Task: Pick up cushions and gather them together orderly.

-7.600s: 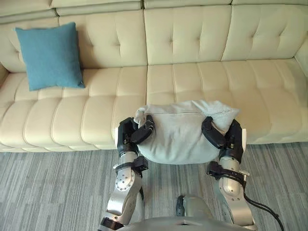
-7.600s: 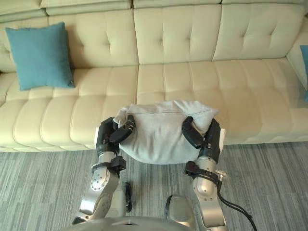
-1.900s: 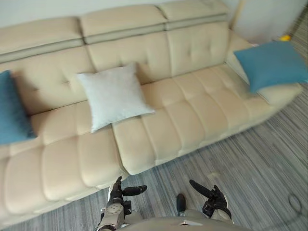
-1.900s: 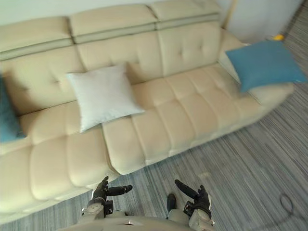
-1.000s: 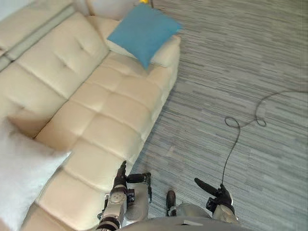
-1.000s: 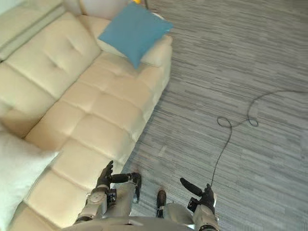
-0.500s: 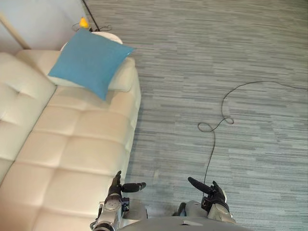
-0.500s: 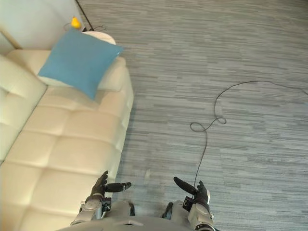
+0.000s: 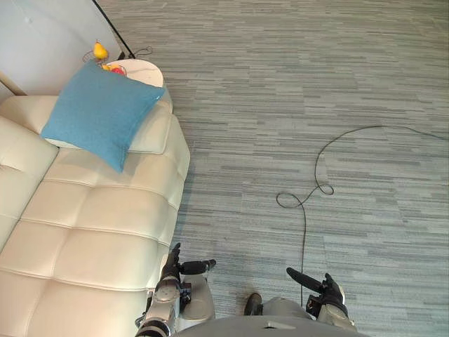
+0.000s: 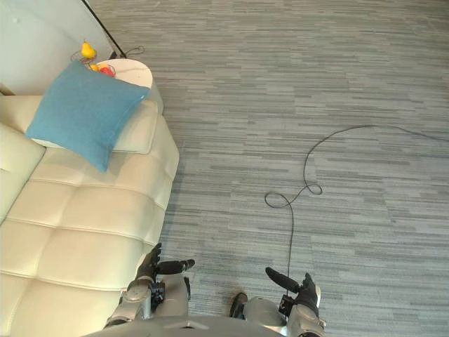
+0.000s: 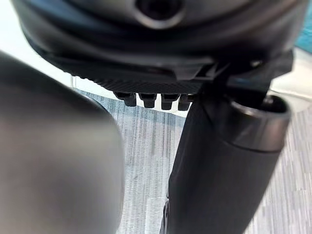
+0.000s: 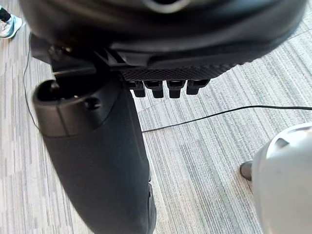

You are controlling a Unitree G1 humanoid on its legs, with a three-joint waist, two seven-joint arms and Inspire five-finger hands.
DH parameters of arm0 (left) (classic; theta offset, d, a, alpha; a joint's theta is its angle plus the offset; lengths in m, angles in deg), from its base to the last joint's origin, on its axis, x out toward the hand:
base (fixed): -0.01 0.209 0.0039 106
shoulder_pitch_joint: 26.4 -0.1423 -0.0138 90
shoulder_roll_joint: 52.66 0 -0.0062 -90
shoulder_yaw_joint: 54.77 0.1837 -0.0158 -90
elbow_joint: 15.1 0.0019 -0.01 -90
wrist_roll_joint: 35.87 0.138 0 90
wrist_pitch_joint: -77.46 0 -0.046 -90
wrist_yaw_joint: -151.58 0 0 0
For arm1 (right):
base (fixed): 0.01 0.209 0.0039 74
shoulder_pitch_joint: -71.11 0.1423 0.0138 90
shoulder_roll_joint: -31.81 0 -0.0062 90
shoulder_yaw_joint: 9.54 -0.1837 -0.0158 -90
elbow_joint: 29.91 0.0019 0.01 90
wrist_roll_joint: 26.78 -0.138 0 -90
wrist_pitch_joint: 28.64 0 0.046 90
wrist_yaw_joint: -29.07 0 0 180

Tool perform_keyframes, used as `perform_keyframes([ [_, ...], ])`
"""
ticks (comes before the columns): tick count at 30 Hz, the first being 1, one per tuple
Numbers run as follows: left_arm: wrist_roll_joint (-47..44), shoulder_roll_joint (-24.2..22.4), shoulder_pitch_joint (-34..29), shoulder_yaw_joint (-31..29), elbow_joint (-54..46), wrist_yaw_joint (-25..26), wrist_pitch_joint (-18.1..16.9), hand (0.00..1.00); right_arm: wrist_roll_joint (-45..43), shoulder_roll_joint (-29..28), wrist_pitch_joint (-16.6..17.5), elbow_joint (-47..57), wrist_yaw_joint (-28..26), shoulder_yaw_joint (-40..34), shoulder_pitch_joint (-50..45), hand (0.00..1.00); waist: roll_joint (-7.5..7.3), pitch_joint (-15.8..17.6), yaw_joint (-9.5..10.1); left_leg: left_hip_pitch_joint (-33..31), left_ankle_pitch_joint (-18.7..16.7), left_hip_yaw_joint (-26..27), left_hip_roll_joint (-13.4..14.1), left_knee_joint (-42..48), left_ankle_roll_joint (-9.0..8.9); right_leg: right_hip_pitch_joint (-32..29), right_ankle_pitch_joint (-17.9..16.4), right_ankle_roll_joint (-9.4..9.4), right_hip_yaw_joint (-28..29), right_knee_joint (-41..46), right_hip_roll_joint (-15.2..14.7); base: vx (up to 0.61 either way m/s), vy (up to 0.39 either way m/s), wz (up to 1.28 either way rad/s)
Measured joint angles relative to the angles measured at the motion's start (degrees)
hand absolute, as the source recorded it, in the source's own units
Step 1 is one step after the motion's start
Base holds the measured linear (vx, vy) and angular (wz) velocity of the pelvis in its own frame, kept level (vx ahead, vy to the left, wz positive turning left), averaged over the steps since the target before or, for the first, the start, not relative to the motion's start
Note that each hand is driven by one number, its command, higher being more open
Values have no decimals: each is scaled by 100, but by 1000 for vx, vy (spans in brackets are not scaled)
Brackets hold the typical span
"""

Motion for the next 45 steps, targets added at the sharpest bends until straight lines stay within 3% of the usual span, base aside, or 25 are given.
perform_keyframes([
  [1, -10, 2, 3, 8, 2, -8, 0, 100, 1, -11, 3, -4, 2, -22, 5, 100, -16, 6, 36, 30, 317, 0, -260, -1130, 5, 152, 3, 98, -40, -206, -19, 219, 81, 18],
  [2, -34, -1, 4, 12, 2, -12, 0, 100, 2, -9, 3, -9, 1, -24, 4, 100, -14, 7, 52, 32, 496, 0, -351, -1566, 31, 217, -7, 146, -56, -283, -23, 258, 95, 15],
  [3, -82, 2, 8, 13, 3, -19, 0, 100, 2, -10, 1, -17, 3, -24, 5, 100, -20, 12, 71, 33, 740, 0, -431, -1935, 60, 301, -11, 204, -60, -366, -24, 328, 98, 4],
  [5, -119, 48, 11, 15, 30, -24, -1, 100, 5, -17, 0, -125, 3, 0, 40, 100, -126, -9, 138, 223, 1715, 184, -615, -2422, 238, 582, -70, 496, -25, -609, -150, 421, 105, 1],
  [6, -121, 56, 12, 16, 40, -33, -1, 100, 6, -16, -7, -138, 1, -1, 49, 100, -140, -22, 134, 223, 1857, 223, -628, -2387, 331, 602, -96, 541, -21, -610, -189, 404, 98, 6],
  [8, -131, 125, 63, 8, 56, -45, -2, 100, 18, -51, -13, -203, -12, -2, 126, 100, -300, -35, 121, 147, 1498, 328, -835, -1968, 447, 642, -99, 761, 78, -514, -469, 377, 113, 9],
  [10, -131, 133, 64, 13, 64, -62, -2, 100, 80, -53, -10, -220, -41, -20, 111, 100, -305, -50, 121, 196, 1063, 338, -915, -1557, 525, 543, -165, 884, 248, 198, -681, 437, 179, 11],
  [11, -130, 131, 40, 30, 95, -71, 2, 100, 131, -61, -22, -229, -68, -49, 81, 100, -312, -61, 103, 393, 826, 321, -985, -1443, 570, 235, -184, 948, 335, 1395, -918, 423, 201, 24],
  [12, -137, 156, 32, 53, 135, -87, 5, 100, 219, -76, -29, -217, -97, -49, 24, 100, -356, -81, 86, 630, 659, 252, -1094, -1466, 630, -188, 98, 1150, 399, 2711, -1228, 510, 221, 38],
  [14, -148, 193, 29, 116, 165, -85, 9, 100, 272, -66, -41, -214, -150, -39, -16, 100, -377, -77, 30, 950, 422, 25, -1179, -1485, 669, -740, 133, 1042, 443, 4162, -1520, 447, 99, 55],
  [15, -175, 186, -37, 122, 182, -69, 15, 100, 270, -26, -54, -180, -164, -31, -31, 100, -346, -90, -34, 1257, 287, -191, -1166, -1526, 676, -1078, -11, 812, 383, 4689, -1587, 363, 20, 68],
  [19, -244, 165, -71, 121, 190, -7, 33, 100, 272, -16, 15, 60, -161, 33, -77, 100, -274, -67, -117, 1892, 207, -647, -1006, -1886, 589, -1606, -279, 669, 463, 3992, -1334, 269, -55, 61],
  [21, -265, 164, -63, 113, 189, 4, 36, 100, 272, -24, 67, 129, -164, 99, -91, 100, -230, -95, -175, 2009, 87, -982, -821, -1949, 414, -1954, -276, 738, 875, 2745, -910, 350, -243, 75],
  [22, -275, 173, -65, 114, 189, 3, 40, 100, 265, -51, 67, 126, -164, 108, -93, 100, -272, -116, -183, 2032, 39, -1106, -792, -1957, 331, -2003, -190, 827, 1171, 2167, -767, 356, -324, 91],
  [23, -301, 203, -109, 102, 199, -9, 49, 100, 230, -122, 68, 122, -167, 110, -145, 100, -432, -186, -228, 2025, -120, -1279, -855, -1905, 114, -1980, 464, 631, 1532, 1486, -651, 362, -387, 74],
  [26, -308, -47, -108, 36, 266, -16, 49, 100, 245, -82, 50, 170, -162, -59, -161, 100, -101, -310, -225, 2058, -161, -1317, -454, -1896, -13, -1849, -18, 384, 1097, 1670, -441, 291, -336, 56],
  [27, -309, -78, -109, 29, 249, -20, 49, 100, 239, -83, 44, 173, -160, -96, -182, 100, -84, -319, -226, 2048, -157, -1317, -426, -1843, -26, -1796, -71, 364, 1028, 1669, -435, 375, -398, 80],
  [30, -314, -279, -104, -11, -46, -60, 35, 100, 231, -128, 44, 350, -148, -85, -369, 100, -74, -278, -222, 1191, -291, -1006, -127, 172, -385, -1112, -282, 248, 401, 1416, -401, 274, -241, 102],
  [32, -316, -294, -93, -8, -173, -107, 20, 100, 230, -136, 47, 384, -151, 27, -383, 100, -124, -255, -189, 776, -382, -355, 105, 761, -286, -772, -329, 210, 151, 1252, -408, 150, -119, 64],
  [36, -315, -339, -15, 19, -154, -140, 2, 100, 227, -144, 64, 451, -156, 29, -327, 100, -138, -247, -102, 360, -305, 189, -55, -279, 0, -338, -354, 312, -76, 790, -523, 160, 18, 31],
  [37, -315, -337, -5, 50, -152, -139, -8, 100, 228, -102, 66, 413, -155, 24, -346, 100, -138, -250, -102, 319, 15, 219, -191, -873, 50, -253, -405, 456, -144, 754, -605, 184, 119, 27],
  [39, -316, -269, 2, 67, -87, -138, -9, 100, 228, -36, 41, 201, -172, 70, -303, 100, -104, -308, -50, 359, 761, 260, -310, -1058, 102, -101, -529, 679, -81, 739, -692, 296, 202, 8],
  [41, -316, -160, 28, 67, 17, -138, -11, 100, 235, -88, 34, 177, -175, 70, -322, 100, -229, -382, -75, 394, 637, 270, -483, -1084, 193, -86, -509, 833, -81, 754, -882, 401, 239, 12],
  [42, -317, -112, 66, 68, 96, -136, -7, 100, 248, -104, 35, 123, -185, 70, -324, 100, -277, -386, -85, 428, 541, 279, -590, -1070, 251, -114, -489, 877, -26, 935, -1014, 355, 220, 28],
  [45, -321, -18, 51, 133, 163, -138, 0, 100, 255, -135, -9, 131, -231, -23, -374, 100, -357, -377, -92, 851, 339, 171, -940, -1117, 460, -611, -228, 1078, 352, 2859, -1569, 320, 169, 39],
])
